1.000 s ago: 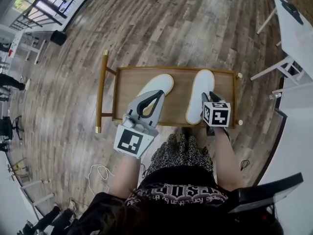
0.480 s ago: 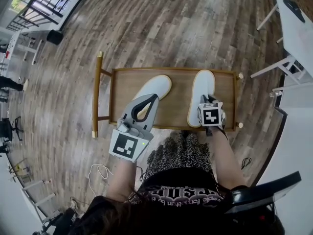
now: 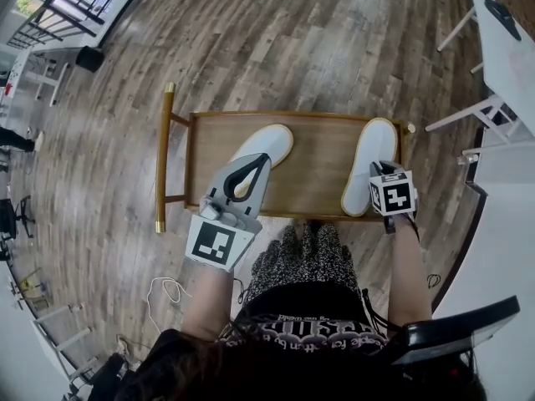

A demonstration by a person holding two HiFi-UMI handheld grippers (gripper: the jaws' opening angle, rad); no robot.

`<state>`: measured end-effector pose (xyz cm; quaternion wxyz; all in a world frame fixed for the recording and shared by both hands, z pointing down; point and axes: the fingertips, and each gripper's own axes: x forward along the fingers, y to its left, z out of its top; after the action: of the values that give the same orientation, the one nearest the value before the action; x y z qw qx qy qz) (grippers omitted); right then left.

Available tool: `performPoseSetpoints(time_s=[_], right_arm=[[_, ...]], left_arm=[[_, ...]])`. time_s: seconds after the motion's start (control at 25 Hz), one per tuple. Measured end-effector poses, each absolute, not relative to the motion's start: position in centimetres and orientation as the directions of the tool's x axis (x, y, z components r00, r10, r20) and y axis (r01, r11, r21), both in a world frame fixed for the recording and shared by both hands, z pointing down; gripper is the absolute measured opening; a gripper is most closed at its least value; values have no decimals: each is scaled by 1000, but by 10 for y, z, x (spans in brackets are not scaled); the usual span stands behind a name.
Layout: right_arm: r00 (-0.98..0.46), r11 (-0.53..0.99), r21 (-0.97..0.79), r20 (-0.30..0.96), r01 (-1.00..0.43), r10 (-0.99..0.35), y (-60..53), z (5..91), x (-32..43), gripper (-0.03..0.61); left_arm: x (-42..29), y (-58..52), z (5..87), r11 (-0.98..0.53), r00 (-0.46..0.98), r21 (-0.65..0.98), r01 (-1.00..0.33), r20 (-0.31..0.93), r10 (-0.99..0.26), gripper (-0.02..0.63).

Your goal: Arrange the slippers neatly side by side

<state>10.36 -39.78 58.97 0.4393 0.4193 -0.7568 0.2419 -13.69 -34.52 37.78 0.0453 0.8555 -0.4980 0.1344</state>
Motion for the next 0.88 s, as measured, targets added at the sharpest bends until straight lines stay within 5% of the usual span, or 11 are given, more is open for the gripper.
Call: performPoseSetpoints(time_s=[0.68, 0.88], right_arm=[[-93, 677, 236, 906, -697, -412, -409, 617, 136, 29], [-124, 625, 197, 894, -755, -431, -411, 605, 138, 50]], left_arm=[[-144, -342, 378, -477, 449, -46, -878, 270, -852, -8], [-148, -342, 375, -462, 435, -46, -886, 262, -861, -8]])
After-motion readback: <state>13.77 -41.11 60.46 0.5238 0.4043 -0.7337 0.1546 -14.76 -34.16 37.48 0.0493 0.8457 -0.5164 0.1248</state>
